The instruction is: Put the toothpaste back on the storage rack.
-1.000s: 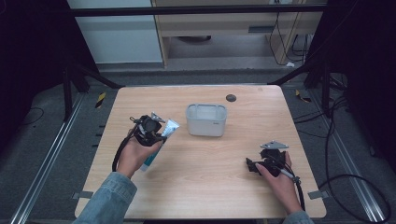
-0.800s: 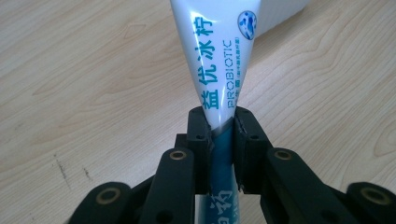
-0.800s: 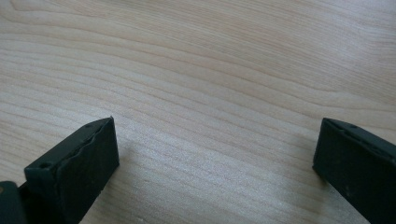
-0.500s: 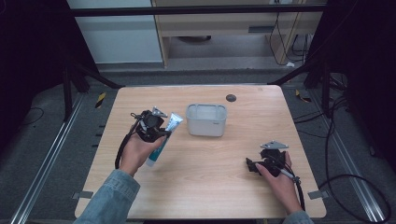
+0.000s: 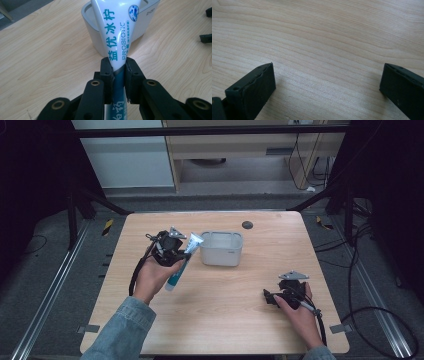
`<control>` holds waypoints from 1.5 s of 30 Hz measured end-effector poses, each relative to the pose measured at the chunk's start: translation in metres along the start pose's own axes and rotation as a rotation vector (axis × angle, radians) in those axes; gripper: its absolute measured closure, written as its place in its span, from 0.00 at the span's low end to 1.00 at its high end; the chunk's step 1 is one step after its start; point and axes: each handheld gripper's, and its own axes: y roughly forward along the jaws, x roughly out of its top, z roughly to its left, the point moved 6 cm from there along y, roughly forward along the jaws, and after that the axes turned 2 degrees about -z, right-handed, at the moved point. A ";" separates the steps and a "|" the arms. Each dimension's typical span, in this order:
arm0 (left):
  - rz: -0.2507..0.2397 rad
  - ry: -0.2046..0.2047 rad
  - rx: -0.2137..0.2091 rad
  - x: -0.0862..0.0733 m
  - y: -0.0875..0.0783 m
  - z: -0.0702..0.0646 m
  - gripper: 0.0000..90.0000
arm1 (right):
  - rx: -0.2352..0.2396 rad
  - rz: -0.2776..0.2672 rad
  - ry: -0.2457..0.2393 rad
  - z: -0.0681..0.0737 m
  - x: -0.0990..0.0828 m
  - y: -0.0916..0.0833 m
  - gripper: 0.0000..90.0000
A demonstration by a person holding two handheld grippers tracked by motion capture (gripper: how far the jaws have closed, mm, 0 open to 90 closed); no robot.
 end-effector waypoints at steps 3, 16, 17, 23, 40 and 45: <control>-0.013 0.005 -0.004 0.006 -0.002 -0.003 0.87 | 0.000 0.000 0.000 0.000 0.000 0.000 0.00; -0.075 0.028 -0.002 0.034 -0.007 -0.012 0.87 | 0.000 0.000 0.000 0.000 0.000 0.000 0.00; -0.073 0.031 -0.002 0.035 -0.006 -0.012 0.87 | 0.000 0.000 -0.001 0.000 0.000 0.000 0.00; -0.076 0.030 -0.001 0.039 -0.004 -0.010 0.87 | 0.000 0.000 -0.001 0.000 0.000 0.000 0.00; -0.120 0.048 -0.019 0.071 0.001 -0.024 0.87 | -0.001 -0.001 0.003 0.000 0.000 0.000 0.01; -0.124 0.055 -0.025 0.079 0.005 -0.026 0.87 | -0.003 0.000 0.002 0.000 0.000 0.000 0.01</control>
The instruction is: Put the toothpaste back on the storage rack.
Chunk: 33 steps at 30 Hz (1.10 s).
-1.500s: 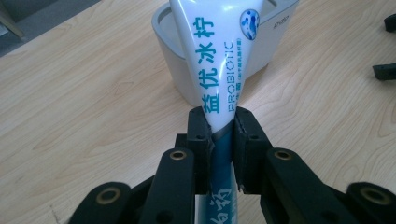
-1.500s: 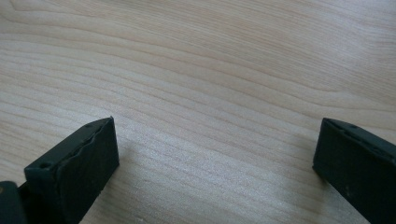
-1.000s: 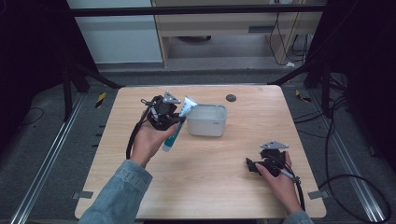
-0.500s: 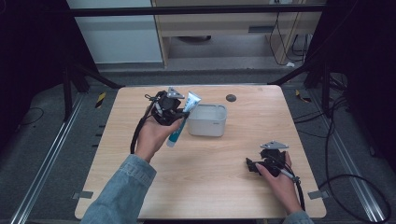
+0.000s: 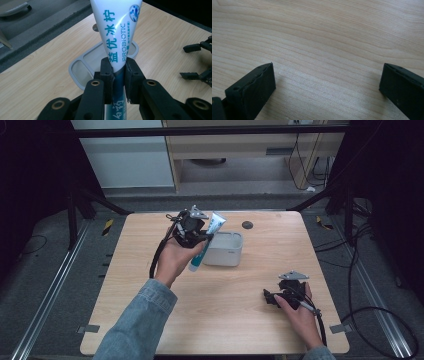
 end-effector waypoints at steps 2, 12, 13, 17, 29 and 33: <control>-0.007 -0.005 0.000 0.004 0.000 0.000 0.87 | 0.000 0.000 0.000 0.000 0.000 0.000 0.01; -0.014 -0.002 0.010 0.016 0.003 0.005 0.87 | 0.000 0.001 0.001 0.000 0.000 0.000 0.01; -0.015 -0.005 0.008 0.016 0.004 0.006 0.87 | 0.001 0.001 0.001 0.000 0.000 0.000 0.01; -0.019 -0.014 0.007 0.018 0.007 0.008 0.87 | 0.000 0.000 0.001 0.000 0.000 0.000 0.01; -0.055 -0.013 0.014 0.042 0.015 0.009 0.87 | -0.001 -0.001 0.001 0.000 0.000 0.000 0.01; -0.079 -0.021 0.013 0.050 0.019 0.010 0.87 | -0.006 -0.002 0.011 0.001 -0.001 -0.001 0.01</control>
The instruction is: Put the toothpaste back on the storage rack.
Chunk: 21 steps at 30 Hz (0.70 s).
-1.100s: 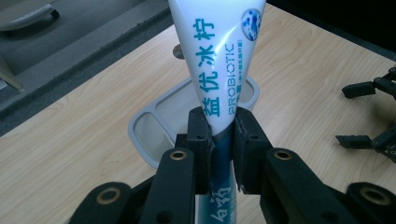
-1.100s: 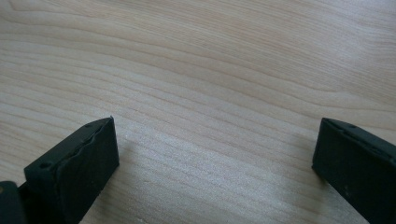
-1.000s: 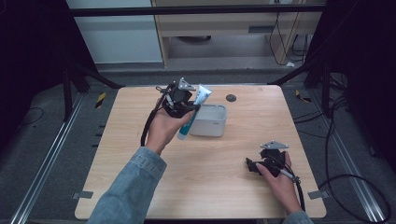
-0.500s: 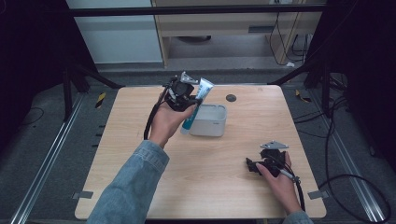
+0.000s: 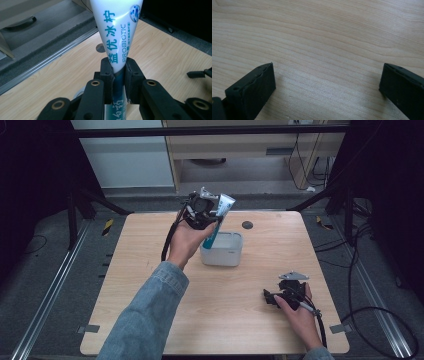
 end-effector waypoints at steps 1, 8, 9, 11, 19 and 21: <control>-0.003 0.000 0.000 0.001 0.001 0.000 0.87 | -0.001 0.000 -0.001 0.000 0.000 0.000 0.01; -0.043 -0.013 0.003 0.009 0.007 0.003 0.87 | -0.003 -0.001 -0.002 0.000 0.000 0.000 0.01; -0.044 -0.010 0.002 0.010 0.008 0.004 0.87 | -0.001 0.000 0.002 0.000 0.000 0.000 0.00; -0.042 -0.017 -0.005 0.011 0.010 0.006 0.87 | 0.000 -0.001 0.002 0.000 0.000 0.000 0.00; -0.069 -0.031 0.015 0.015 0.012 0.014 0.87 | -0.001 -0.002 0.001 0.000 0.000 0.000 0.00; -0.085 -0.035 0.019 0.017 0.013 0.015 0.87 | -0.001 -0.003 0.000 0.000 0.000 0.000 0.00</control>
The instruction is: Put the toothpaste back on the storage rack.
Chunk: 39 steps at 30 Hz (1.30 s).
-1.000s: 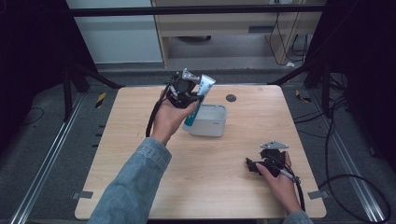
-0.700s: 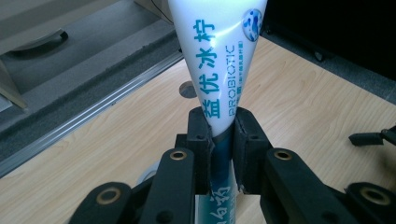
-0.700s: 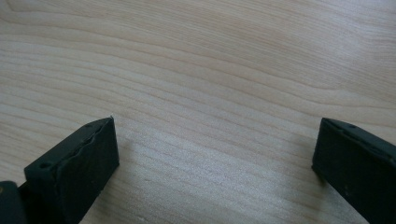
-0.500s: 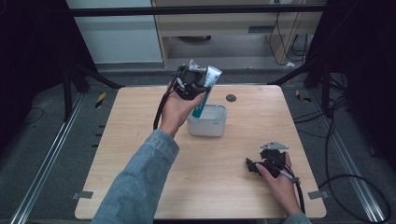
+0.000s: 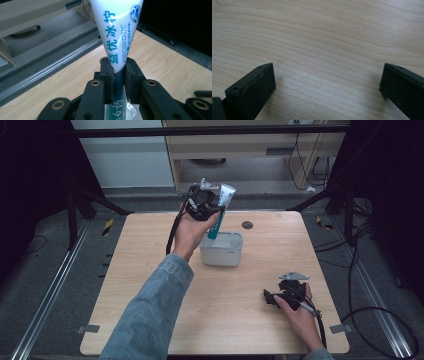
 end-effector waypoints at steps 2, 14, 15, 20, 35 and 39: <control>-0.018 -0.003 0.004 0.002 0.001 0.000 0.87 | 0.000 0.000 0.000 0.000 0.000 0.000 0.00; -0.068 -0.016 0.014 0.004 0.007 0.000 0.87 | 0.006 0.000 -0.004 0.000 0.000 0.000 0.00; -0.078 -0.012 0.017 0.005 0.007 0.000 0.87 | 0.006 0.000 -0.003 0.000 0.000 0.000 0.00; -0.107 -0.016 0.020 0.009 0.007 -0.001 0.87 | 0.006 0.000 -0.003 0.000 0.000 0.000 0.00; -0.155 -0.024 0.027 0.005 0.014 -0.006 0.87 | 0.006 0.000 -0.003 0.000 0.000 0.000 0.00; -0.152 -0.039 0.025 0.000 0.018 -0.005 0.87 | 0.006 0.000 -0.003 0.000 0.000 0.000 0.00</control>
